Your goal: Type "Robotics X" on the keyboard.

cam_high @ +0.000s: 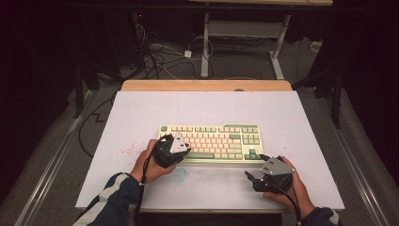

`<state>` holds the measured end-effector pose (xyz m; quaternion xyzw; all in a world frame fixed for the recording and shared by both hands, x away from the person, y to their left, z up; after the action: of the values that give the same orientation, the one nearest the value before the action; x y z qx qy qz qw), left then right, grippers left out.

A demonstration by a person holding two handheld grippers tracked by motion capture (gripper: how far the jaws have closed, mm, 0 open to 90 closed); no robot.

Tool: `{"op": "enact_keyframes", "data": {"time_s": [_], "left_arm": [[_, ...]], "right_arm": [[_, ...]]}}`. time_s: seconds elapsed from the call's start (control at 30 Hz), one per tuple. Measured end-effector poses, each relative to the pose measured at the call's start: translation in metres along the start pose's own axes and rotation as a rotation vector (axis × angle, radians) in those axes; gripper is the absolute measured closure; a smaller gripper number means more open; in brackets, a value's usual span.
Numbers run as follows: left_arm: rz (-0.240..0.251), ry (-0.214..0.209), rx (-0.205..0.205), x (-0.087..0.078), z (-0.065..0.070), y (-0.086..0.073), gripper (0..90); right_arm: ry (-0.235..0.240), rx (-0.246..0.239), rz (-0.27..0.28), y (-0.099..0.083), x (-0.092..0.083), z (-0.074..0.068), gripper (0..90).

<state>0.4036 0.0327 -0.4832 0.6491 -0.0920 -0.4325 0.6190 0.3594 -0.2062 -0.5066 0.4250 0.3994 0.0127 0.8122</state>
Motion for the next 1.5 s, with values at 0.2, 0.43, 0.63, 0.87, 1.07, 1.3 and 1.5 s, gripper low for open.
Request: {"op": "enact_keyframes", "data": {"time_s": [0.2, 0.43, 0.63, 0.87, 1.07, 1.3, 1.5], "left_arm": [[0.043, 0.023, 0.007, -0.005, -0.005, 0.004, 56.6], [0.091, 0.059, 0.005, -0.012, -0.012, 0.003, 29.0], [0.115, 0.078, -0.011, -0.022, -0.020, -0.003, 20.8], [0.093, 0.121, -0.014, -0.030, -0.033, -0.015, 19.6], [0.080, 0.142, -0.018, -0.038, -0.038, -0.025, 19.6], [0.076, 0.151, -0.026, -0.047, -0.041, -0.034, 19.6], [0.067, 0.158, -0.033, -0.052, -0.042, -0.040, 19.6]], "right_arm": [[-0.001, 0.000, 0.002, 0.000, 0.000, 0.000, 23.7], [-0.013, 0.013, 0.009, 0.000, -0.002, 0.003, 23.7], [-0.019, 0.021, 0.010, 0.001, -0.002, 0.006, 23.2], [-0.026, 0.030, 0.016, 0.001, -0.003, 0.009, 23.3], [-0.026, 0.035, 0.025, 0.003, -0.002, 0.010, 23.7], [-0.030, 0.043, 0.038, 0.007, 0.000, 0.012, 27.2], [0.008, 0.064, 0.093, 0.018, -0.001, 0.015, 41.6]]}}
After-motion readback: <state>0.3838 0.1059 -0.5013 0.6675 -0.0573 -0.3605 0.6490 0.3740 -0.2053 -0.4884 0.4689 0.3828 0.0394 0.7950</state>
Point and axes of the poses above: each handheld gripper's, and its own axes: x roughly forward along the jaws, y roughly out of its top, z roughly to its right, the point moved 7 cm from there along x, roughly forward along the jaws, and after that the axes turned 5 degrees about -z, right-handed, at the moved point
